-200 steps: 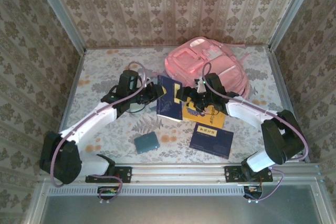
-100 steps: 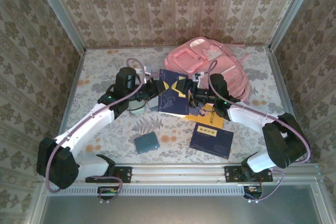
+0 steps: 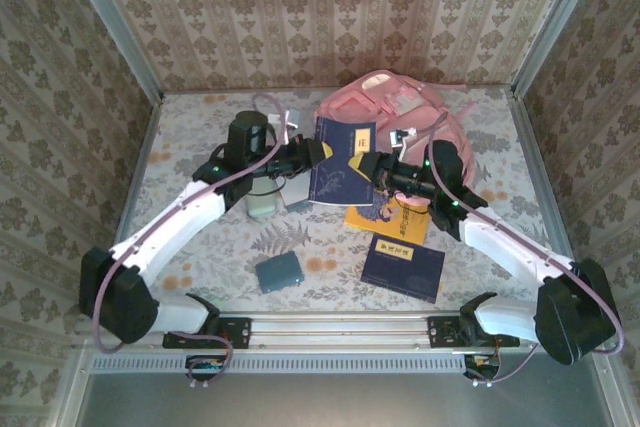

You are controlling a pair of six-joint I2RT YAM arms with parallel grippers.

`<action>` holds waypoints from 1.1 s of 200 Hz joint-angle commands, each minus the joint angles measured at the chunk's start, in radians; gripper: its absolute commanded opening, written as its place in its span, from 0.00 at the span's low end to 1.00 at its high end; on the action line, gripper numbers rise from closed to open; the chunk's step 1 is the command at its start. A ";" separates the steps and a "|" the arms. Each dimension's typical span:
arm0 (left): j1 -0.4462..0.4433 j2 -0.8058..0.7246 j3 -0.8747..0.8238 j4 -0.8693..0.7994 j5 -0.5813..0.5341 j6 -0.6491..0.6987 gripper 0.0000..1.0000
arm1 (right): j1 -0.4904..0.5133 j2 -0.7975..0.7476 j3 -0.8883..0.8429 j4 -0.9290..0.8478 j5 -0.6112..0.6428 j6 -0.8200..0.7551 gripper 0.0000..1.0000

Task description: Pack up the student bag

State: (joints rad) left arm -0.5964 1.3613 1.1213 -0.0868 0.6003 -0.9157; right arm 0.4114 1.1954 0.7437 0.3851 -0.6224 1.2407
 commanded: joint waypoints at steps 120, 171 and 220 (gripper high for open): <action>-0.188 0.915 1.144 -0.516 -0.020 0.519 0.75 | -0.352 -0.547 0.100 -1.057 0.883 -0.337 0.00; -0.221 1.135 1.379 -0.450 -0.118 0.490 0.78 | -0.375 -0.526 0.103 -1.045 1.000 -0.388 0.00; -0.228 1.233 1.456 -0.424 -0.148 0.458 0.78 | -0.376 -0.506 0.061 -1.011 0.968 -0.404 0.00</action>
State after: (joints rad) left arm -0.8200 2.5591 2.5267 -0.5568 0.4706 -0.4450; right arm 0.0414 0.6903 0.8219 -0.6613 0.3119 0.8684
